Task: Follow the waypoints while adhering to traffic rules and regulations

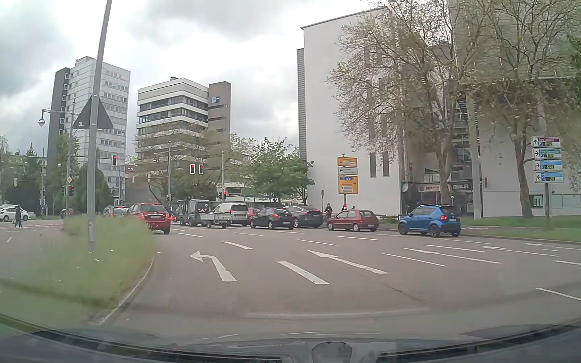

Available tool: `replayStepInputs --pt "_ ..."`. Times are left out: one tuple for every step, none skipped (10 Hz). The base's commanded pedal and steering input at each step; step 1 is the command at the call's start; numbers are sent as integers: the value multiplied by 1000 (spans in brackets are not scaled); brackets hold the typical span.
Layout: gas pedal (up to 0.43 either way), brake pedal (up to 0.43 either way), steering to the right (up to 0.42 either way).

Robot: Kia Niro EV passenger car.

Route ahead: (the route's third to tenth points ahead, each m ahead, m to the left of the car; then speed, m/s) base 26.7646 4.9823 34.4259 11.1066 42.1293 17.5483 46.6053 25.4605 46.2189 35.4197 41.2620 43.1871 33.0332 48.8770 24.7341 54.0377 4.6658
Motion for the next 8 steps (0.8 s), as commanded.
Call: replayStepInputs --pt "0 0 -130" --pt "0 0 -127" --pt "0 0 -123" --pt "0 0 -120" --pt "0 0 -117" --pt "0 6 -117" --pt "0 24 -118" --pt "0 55 -119"
